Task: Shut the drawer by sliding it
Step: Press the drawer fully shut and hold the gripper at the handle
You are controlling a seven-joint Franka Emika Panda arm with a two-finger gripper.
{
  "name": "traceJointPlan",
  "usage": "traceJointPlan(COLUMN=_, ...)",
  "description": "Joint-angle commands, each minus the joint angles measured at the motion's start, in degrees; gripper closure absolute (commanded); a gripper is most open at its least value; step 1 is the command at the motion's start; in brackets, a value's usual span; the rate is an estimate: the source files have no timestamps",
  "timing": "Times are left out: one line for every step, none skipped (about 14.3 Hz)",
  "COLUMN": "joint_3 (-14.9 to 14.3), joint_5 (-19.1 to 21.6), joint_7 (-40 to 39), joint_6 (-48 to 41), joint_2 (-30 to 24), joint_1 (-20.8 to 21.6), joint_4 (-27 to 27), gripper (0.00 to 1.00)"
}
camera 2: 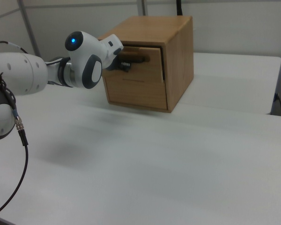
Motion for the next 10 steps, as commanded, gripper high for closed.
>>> traceJointPlan(joint_3=-0.8, joint_5=-0.9, joint_7=0.7, joint_6=0.9, joint_2=3.9, joint_1=0.4, joint_4=6.1, gripper=1.00)
traceJointPlan(joint_3=-0.9, joint_5=-0.9, joint_7=0.7, joint_6=0.9, joint_2=5.1, joint_1=0.4, joint_4=7.6, gripper=1.00)
traceJointPlan(joint_3=-0.9, joint_5=-0.9, joint_7=0.5, joint_6=0.9, joint_2=5.9, joint_1=0.3, joint_4=9.0, gripper=1.00)
traceJointPlan(joint_3=-1.0, joint_5=-0.9, joint_7=0.5, joint_6=1.0, joint_2=6.7, joint_1=0.3, joint_4=10.0, gripper=1.00)
traceJointPlan(joint_3=-1.0, joint_5=-1.0, joint_7=0.4, joint_6=1.0, joint_2=7.2, joint_1=0.3, joint_4=10.6, gripper=1.00)
traceJointPlan(joint_3=-1.0, joint_5=-0.9, joint_7=0.3, joint_6=0.9, joint_2=7.1, joint_1=0.3, joint_4=10.2, gripper=1.00)
traceJointPlan(joint_3=-0.9, joint_5=-0.9, joint_7=0.3, joint_6=0.8, joint_2=6.2, joint_1=0.4, joint_4=8.8, gripper=1.00)
traceJointPlan(joint_3=-0.9, joint_5=-1.0, joint_7=0.1, joint_6=0.7, joint_2=4.7, joint_1=0.3, joint_4=7.3, gripper=1.00)
traceJointPlan(joint_3=-0.9, joint_5=-1.2, joint_7=-0.2, joint_6=0.3, joint_2=3.2, joint_1=0.3, joint_4=5.5, gripper=1.00)
traceJointPlan(joint_3=-0.9, joint_5=-1.6, joint_7=-0.2, joint_6=0.0, joint_2=1.3, joint_1=0.3, joint_4=2.9, gripper=1.00)
